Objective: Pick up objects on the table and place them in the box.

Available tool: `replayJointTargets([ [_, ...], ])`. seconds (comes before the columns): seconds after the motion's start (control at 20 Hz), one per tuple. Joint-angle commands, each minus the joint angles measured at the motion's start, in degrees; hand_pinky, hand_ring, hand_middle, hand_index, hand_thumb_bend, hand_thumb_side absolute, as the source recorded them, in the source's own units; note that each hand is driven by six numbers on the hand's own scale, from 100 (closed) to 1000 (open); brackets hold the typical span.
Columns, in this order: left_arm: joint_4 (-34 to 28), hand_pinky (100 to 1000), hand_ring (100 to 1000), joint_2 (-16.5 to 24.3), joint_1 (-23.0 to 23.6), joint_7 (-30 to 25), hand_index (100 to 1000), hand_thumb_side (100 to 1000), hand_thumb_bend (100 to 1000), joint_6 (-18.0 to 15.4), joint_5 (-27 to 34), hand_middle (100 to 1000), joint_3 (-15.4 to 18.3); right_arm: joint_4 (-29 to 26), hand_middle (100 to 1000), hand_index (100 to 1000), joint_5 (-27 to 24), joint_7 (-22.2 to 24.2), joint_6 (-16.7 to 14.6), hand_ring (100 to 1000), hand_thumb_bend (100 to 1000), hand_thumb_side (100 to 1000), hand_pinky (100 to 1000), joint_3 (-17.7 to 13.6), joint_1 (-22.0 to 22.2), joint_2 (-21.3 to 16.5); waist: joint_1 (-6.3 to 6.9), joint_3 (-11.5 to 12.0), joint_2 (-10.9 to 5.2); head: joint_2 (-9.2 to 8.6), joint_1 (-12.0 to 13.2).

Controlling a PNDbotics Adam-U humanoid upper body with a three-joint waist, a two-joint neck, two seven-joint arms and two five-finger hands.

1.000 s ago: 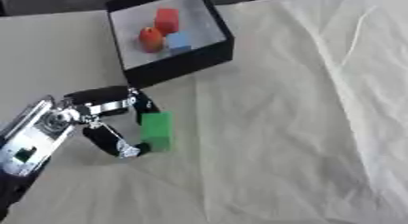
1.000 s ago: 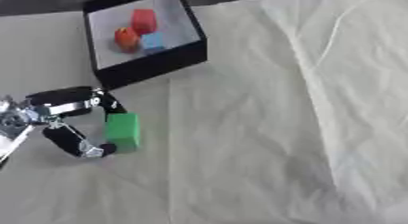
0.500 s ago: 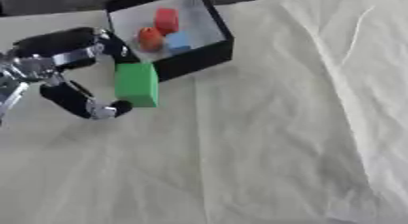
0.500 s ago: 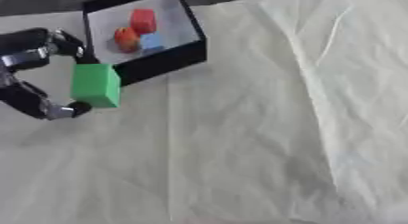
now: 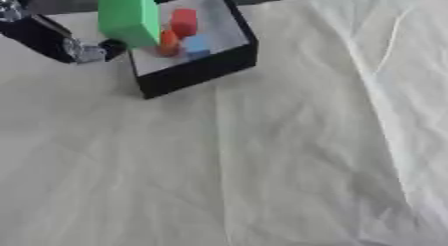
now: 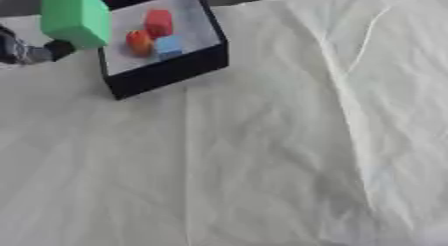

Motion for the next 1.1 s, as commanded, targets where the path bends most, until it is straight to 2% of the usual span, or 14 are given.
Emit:
replayJointTargets([
  [0.05, 3.5, 749, 539, -0.7, -2.9, -2.3, 582, 196, 100, -0.5, 2.6, 296, 2.2, -1.0, 655, 782, -0.2, 0.0, -0.3, 760, 100, 529, 1000, -0.7, -1.0, -2.1, -0.54, -0.2, 0.11, -0.43, 1.1],
  [0.25, 8.4, 750, 544, -3.7, -5.9, -5.3, 583, 199, 100, -0.8, 2.3, 298, 4.4, -1.0, 655, 782, -0.1, 0.2, -0.4, 760, 100, 529, 1000, -0.7, -1.6, -1.9, -0.73, -0.7, 0.99, -1.27, 2.6],
  [0.65, 18.3, 748, 556, -10.2, -11.9, -10.5, 598, 174, 100, -3.2, -3.3, 319, 10.2, -1.0, 655, 782, -0.3, 0.8, -0.7, 759, 100, 531, 1000, -0.2, -3.8, -1.1, -1.66, -2.6, 2.78, -3.98, 4.8],
  [0.95, 25.6, 759, 586, -13.3, -14.0, -9.7, 645, 131, 100, -5.7, -7.8, 405, 13.7, -1.0, 655, 782, -0.5, 1.3, -0.6, 759, 100, 529, 1000, 0.1, -5.1, -0.4, -1.90, -4.3, 3.76, -5.21, 5.4],
  [1.1, 29.2, 785, 616, -14.6, -14.7, -8.7, 676, 127, 100, -7.9, -10.1, 451, 13.9, -1.0, 655, 782, -0.3, 1.5, -0.2, 759, 100, 529, 1000, 0.2, -5.4, 0.0, -1.88, -4.6, 4.03, -5.32, 5.6],
])
